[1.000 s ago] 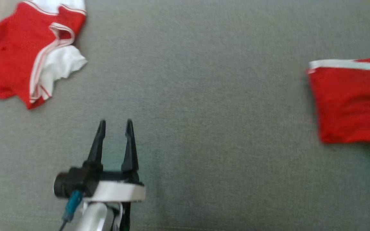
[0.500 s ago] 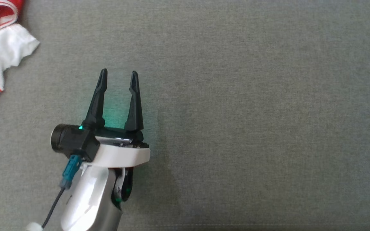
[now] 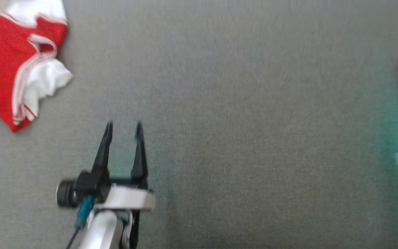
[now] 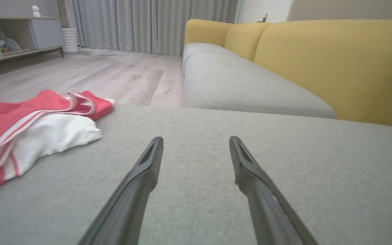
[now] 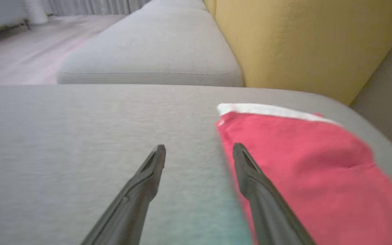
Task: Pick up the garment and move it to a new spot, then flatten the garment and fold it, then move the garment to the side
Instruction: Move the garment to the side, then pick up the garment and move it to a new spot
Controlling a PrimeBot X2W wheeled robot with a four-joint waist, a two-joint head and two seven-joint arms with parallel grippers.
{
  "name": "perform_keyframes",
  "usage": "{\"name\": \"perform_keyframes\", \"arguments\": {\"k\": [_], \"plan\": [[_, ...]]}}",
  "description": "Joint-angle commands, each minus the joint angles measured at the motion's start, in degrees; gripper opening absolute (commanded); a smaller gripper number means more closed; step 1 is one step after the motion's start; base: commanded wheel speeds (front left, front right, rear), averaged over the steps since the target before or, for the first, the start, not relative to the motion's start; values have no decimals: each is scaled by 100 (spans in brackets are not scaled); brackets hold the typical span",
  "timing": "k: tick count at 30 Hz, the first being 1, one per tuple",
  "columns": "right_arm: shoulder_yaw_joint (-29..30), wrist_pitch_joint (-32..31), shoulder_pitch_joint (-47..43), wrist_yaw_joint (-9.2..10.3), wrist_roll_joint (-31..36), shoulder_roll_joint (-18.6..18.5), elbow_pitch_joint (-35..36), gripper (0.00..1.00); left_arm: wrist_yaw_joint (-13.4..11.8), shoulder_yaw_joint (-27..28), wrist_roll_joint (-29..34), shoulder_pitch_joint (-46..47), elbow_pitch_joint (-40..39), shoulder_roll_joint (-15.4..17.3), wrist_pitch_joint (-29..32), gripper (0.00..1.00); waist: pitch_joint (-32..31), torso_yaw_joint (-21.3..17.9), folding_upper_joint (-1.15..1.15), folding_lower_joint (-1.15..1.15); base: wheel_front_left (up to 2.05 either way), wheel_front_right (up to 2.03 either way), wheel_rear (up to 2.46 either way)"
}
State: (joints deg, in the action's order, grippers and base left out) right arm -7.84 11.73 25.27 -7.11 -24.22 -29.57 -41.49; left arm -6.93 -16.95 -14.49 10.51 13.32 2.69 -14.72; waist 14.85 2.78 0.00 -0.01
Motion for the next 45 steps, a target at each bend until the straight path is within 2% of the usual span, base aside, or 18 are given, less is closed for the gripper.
{"name": "perform_keyframes", "arguments": {"k": [1,6,13,16,23,36,40,45], "plan": [[-135,142,-271,-37,-66,1,270,100,-29,224,39,-57,-88,19,-28,100,-736,102,0,1,0,0,0],[-392,316,-1145,-37,-47,829,865,100,51,335,277,-539,155,19,-28,100,-1482,156,0,1,0,0,0],[184,325,-2133,-37,897,1966,2342,100,134,549,510,-968,67,19,-28,100,-1909,102,0,1,0,0,0],[378,326,-2523,-37,1384,2285,2648,100,192,603,553,-1131,31,19,-28,100,-2014,93,0,1,0,0,0],[563,326,-2997,-37,1723,2589,2819,100,177,844,628,-1294,-13,19,-28,100,-2136,96,0,1,0,0,0],[685,327,-3237,-37,1755,2664,2852,100,222,947,842,-1419,-24,19,-28,100,-2244,208,0,1,0,0,0],[727,327,-3269,-37,1649,2667,2846,100,198,962,851,-1341,-28,19,-28,100,-2208,525,0,1,0,0,0],[803,327,-3283,-37,1467,2668,2879,100,214,1036,927,-1284,-90,20,-28,100,-2105,1273,0,1,0,0,0]]}}
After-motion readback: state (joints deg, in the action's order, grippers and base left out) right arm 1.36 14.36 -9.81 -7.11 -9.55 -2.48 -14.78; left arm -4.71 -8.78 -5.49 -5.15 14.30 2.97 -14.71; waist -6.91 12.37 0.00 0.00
